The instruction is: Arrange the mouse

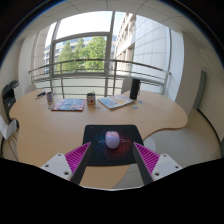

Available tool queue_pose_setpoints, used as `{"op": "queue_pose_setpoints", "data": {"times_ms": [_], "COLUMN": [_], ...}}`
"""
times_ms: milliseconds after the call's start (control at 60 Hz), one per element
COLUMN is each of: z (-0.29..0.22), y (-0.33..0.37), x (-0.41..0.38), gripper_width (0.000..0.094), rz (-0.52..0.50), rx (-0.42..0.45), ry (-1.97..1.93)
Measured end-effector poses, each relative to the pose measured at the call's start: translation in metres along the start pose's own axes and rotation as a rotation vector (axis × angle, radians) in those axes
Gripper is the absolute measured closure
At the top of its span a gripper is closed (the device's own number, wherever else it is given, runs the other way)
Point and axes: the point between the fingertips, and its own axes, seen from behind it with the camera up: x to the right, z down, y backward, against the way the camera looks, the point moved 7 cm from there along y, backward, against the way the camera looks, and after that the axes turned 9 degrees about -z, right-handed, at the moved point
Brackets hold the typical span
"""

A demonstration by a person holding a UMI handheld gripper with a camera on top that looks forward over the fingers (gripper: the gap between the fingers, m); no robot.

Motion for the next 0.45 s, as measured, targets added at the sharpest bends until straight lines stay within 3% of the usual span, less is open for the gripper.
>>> {"op": "queue_pose_setpoints", "data": {"times_ms": [217, 450], "z": [0.006, 0.014], "y": [0.053, 0.063], "x": [-0.015, -0.016], "gripper_width": [0.0091, 0.0089], "rz": [0.008, 0.012], "rx": [0.03, 0.027], "ry": [-0.007, 0.011]}}
